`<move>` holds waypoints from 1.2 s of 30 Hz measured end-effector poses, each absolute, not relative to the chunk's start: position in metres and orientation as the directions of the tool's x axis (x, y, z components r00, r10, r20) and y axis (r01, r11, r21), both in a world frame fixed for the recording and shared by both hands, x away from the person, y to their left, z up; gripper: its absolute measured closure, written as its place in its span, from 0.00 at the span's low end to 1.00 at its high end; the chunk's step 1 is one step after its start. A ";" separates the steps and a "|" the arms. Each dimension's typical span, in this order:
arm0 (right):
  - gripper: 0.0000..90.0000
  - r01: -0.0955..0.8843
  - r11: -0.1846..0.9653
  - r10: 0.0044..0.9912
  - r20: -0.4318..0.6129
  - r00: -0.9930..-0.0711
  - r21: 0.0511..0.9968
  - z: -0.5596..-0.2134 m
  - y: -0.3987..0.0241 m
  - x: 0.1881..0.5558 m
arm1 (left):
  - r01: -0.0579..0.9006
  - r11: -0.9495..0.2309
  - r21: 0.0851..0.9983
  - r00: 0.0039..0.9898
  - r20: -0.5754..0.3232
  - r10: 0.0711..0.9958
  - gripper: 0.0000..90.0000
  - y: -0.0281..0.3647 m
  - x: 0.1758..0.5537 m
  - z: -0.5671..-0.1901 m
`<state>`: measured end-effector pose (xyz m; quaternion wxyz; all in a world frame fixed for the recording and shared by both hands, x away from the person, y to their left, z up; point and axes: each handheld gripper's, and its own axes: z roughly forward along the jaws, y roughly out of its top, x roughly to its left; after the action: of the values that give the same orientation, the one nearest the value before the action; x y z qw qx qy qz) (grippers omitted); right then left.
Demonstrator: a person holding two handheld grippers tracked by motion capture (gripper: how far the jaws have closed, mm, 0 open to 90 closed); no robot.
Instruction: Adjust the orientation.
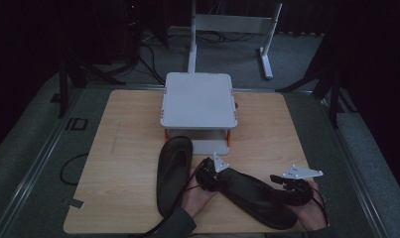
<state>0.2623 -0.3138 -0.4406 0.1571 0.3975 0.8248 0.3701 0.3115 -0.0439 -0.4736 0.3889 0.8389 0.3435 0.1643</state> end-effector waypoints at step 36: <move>0.40 0.484 0.513 0.746 -0.088 -0.661 0.709 -0.445 -0.289 0.310 | 0.500 -0.514 0.697 0.725 -0.013 0.688 0.50 -0.034 0.274 -0.470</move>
<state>0.3104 -0.2887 -0.4454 0.1955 0.3626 0.8474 0.3348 0.2741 -0.0335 -0.4700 0.3515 0.8598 0.3455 0.1337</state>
